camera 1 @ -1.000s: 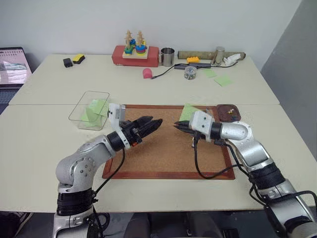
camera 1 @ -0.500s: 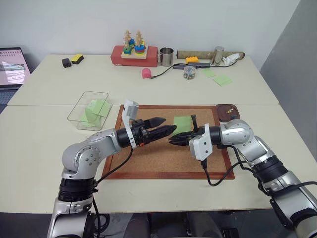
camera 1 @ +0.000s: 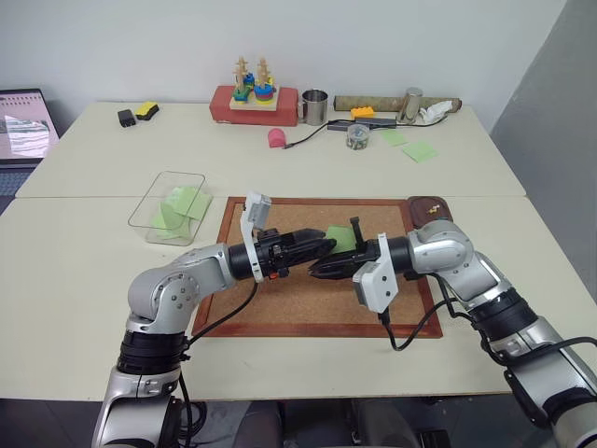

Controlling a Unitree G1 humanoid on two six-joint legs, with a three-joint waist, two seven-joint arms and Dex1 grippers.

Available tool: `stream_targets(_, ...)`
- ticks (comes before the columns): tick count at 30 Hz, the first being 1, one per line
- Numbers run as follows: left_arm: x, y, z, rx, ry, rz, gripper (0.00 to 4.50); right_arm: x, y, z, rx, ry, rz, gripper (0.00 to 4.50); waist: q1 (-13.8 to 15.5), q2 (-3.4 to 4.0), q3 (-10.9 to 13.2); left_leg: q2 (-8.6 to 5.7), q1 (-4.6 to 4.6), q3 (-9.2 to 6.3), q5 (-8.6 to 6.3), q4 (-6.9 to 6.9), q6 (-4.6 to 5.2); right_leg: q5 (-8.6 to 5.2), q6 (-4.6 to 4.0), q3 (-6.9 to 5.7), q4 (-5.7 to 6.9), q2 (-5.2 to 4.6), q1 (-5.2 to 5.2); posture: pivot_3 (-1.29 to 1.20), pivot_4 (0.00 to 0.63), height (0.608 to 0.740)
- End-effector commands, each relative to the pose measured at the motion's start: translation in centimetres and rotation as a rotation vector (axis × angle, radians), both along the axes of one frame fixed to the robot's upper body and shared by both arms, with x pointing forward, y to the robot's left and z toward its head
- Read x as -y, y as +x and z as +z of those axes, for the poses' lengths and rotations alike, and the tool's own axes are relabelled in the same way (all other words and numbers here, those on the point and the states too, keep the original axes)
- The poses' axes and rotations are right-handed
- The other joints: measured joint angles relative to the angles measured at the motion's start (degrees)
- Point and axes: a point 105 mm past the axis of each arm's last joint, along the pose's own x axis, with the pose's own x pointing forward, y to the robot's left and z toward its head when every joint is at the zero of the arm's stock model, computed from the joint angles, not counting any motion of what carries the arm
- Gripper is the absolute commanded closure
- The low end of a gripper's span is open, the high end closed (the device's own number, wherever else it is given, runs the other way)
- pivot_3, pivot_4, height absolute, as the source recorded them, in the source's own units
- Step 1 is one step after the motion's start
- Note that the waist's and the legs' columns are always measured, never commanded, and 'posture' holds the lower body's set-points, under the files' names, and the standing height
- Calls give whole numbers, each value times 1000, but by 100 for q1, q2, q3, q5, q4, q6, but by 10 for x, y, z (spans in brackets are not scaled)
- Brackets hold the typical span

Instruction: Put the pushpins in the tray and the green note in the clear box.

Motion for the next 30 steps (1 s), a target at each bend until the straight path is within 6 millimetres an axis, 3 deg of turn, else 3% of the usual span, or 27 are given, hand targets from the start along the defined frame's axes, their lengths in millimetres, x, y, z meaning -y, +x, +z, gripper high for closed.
stream_targets(1, 5, -6, 11, 57, -12, -44, 3165, -6, -7, 12, 37, 37, 38, 4500, 0, 0, 0, 0, 0, 0, 0, 0, 0, 0, 0, 0, 0, 0, 0, 0, 150, 740)
stream_targets(6, 7, -7, 13, 67, -19, -54, 3911, -8, -6, 14, 41, 38, 43, 4500, 0, 0, 0, 0, 0, 0, 0, 0, 0, 0, 0, 1, 0, 0, 0, 0, 150, 740)
stream_targets(7, 7, -7, 13, 71, -18, -50, 4298, -8, -6, 14, 42, 38, 44, 4500, 0, 0, 0, 0, 0, 0, 0, 0, 0, 0, 0, 1, 0, 0, 0, 0, 150, 740)
stream_targets(9, 7, -7, 13, 73, -17, -46, 4464, -8, -6, 15, 47, 37, 48, 4500, 0, 0, 0, 0, 0, 0, 0, 0, 0, 0, 0, 0, 1, 0, 0, 0, 150, 740)
stream_targets(12, 3, -2, 9, 86, 8, 5, 4485, -7, -3, 19, 55, 42, 39, 4500, 0, 0, 0, 0, 0, 0, 0, 0, 0, 0, 0, 0, 1, 0, 0, 0, 150, 740)
stream_targets(18, -25, 34, -5, 120, 126, 280, 4485, 0, -1, 40, 60, 106, 10, 4500, 8, 0, 0, 0, 1, 0, 0, 1, 0, 1, -1, 1, 1, -1, 1, 0, 150, 740)
stream_targets(24, -39, 44, -4, 150, 129, 386, 4485, 4, 2, 64, 37, 223, -42, 4500, 22, 0, 0, 0, -1, -1, 0, 0, 0, 1, -1, -1, 0, -2, 0, 0, 150, 740)
stream_targets(28, -40, 43, 3, 149, 91, 401, 4485, 23, 27, 83, -68, 392, -233, 4500, 52, 0, 0, 0, 0, 0, 0, 1, 0, 1, -1, -1, 2, -3, 0, 0, 150, 740)
stream_targets(30, -34, 36, 14, 154, 43, 367, 4485, 48, 53, 88, -198, 535, -430, 4500, 81, 0, 0, -1, -1, -1, 0, 2, 0, 1, -2, -1, 2, -4, 0, 0, 150, 740)
